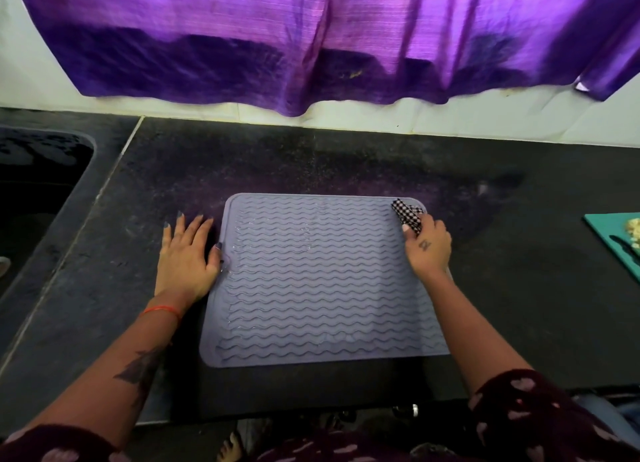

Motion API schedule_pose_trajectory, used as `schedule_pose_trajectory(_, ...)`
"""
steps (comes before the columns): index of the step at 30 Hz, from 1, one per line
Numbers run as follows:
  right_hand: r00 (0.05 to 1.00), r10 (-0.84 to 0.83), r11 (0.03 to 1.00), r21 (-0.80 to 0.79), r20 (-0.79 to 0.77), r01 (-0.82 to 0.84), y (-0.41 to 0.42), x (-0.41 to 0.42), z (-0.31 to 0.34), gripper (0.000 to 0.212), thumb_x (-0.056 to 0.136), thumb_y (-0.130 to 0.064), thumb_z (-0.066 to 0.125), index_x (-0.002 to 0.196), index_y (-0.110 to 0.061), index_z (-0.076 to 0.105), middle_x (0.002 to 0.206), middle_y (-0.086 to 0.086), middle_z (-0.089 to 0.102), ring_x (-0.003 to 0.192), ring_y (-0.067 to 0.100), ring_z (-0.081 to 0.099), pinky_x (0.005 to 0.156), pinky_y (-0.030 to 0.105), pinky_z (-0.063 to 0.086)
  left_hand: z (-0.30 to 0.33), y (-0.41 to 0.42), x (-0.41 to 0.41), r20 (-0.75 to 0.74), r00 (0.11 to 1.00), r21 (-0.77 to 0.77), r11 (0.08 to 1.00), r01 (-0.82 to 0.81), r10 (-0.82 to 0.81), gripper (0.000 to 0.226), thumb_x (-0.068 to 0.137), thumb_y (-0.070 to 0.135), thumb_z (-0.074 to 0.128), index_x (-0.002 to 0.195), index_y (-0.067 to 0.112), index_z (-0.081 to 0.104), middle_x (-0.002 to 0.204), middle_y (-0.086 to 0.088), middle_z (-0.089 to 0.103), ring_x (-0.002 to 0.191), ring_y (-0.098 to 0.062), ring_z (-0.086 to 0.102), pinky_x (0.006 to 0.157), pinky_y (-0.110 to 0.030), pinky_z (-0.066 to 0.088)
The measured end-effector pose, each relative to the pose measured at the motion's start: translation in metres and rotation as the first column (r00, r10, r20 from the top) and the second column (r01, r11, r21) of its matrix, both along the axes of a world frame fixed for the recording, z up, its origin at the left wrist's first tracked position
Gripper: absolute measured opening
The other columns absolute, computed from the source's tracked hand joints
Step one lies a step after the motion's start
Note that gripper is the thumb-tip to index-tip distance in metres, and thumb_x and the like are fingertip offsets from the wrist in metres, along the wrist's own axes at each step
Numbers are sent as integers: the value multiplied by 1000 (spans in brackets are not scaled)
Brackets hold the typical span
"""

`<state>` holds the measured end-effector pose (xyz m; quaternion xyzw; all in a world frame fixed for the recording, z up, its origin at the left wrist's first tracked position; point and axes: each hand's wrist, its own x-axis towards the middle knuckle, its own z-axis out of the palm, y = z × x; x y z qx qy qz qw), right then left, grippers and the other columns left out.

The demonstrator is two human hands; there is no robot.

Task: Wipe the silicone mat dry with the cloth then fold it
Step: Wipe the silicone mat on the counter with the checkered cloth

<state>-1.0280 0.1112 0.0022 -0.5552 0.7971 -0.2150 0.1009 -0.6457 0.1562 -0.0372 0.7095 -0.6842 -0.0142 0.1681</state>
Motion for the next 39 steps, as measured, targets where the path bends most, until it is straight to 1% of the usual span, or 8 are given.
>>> schedule_pose_trajectory(4,900,19,999,-46,435,2,-8,-10,16,40,92,-27,56,130,-15,50,126,10,57,117,27,51,94,30,39,0,-1,1,12,1000,6,1000,-2,2,69,84,44,24,137,5,44,144,-17,42,140,-38,20,116,-48,6)
schedule_pose_trajectory(12,997,23,996,90,-77,-16,-29,-7,-2,45,94,-24,49,135,-9,38,131,22,39,116,41,37,97,45,35,1,0,0,11,1000,10,1000,-5,5,72,81,45,21,136,5,45,144,-16,41,141,-36,20,116,-45,4)
schedule_pose_trajectory(17,963,111,994,-10,248,-112,-44,-24,14,36,92,-17,54,128,-12,53,124,17,55,114,33,51,94,35,40,0,0,0,6,1000,12,1000,-5,5,72,81,45,21,136,6,45,144,-16,41,141,-36,21,117,-46,5)
schedule_pose_trajectory(26,976,178,968,202,-125,-150,-56,-10,18,43,95,-21,47,137,-20,42,136,19,39,119,39,39,100,40,35,1,-1,-1,3,1000,22,1000,-7,7,72,81,45,20,136,7,45,145,-14,41,141,-35,19,117,-45,4)
schedule_pose_trajectory(29,955,223,951,169,196,-257,-56,-6,28,39,90,-15,55,129,-22,54,128,10,56,118,31,50,101,36,41,1,-1,-1,3,1000,20,1000,-10,10,72,81,45,20,136,7,46,145,-15,41,141,-36,20,117,-45,4)
schedule_pose_trajectory(32,645,51,989,51,763,-138,-39,14,37,36,89,-10,57,124,-17,56,115,6,62,103,25,59,85,39,52,1,0,-1,3,1000,18,1000,-14,14,72,81,46,21,135,6,46,144,-15,42,141,-36,20,117,-46,6)
schedule_pose_trajectory(36,156,-72,993,85,985,-79,-10,49,29,51,79,-29,67,122,-3,53,97,9,67,72,19,65,54,26,52,2,-1,-1,3,1000,22,1000,-9,9,72,81,45,22,134,5,48,143,-17,43,140,-38,22,116,-48,8)
schedule_pose_trajectory(39,147,-119,981,139,982,-136,2,65,23,76,61,-16,80,128,-4,45,103,9,65,74,16,65,47,23,50,2,0,-1,3,1000,13,1000,-11,11,71,81,45,22,133,4,49,141,-18,45,139,-39,24,115,-48,8)
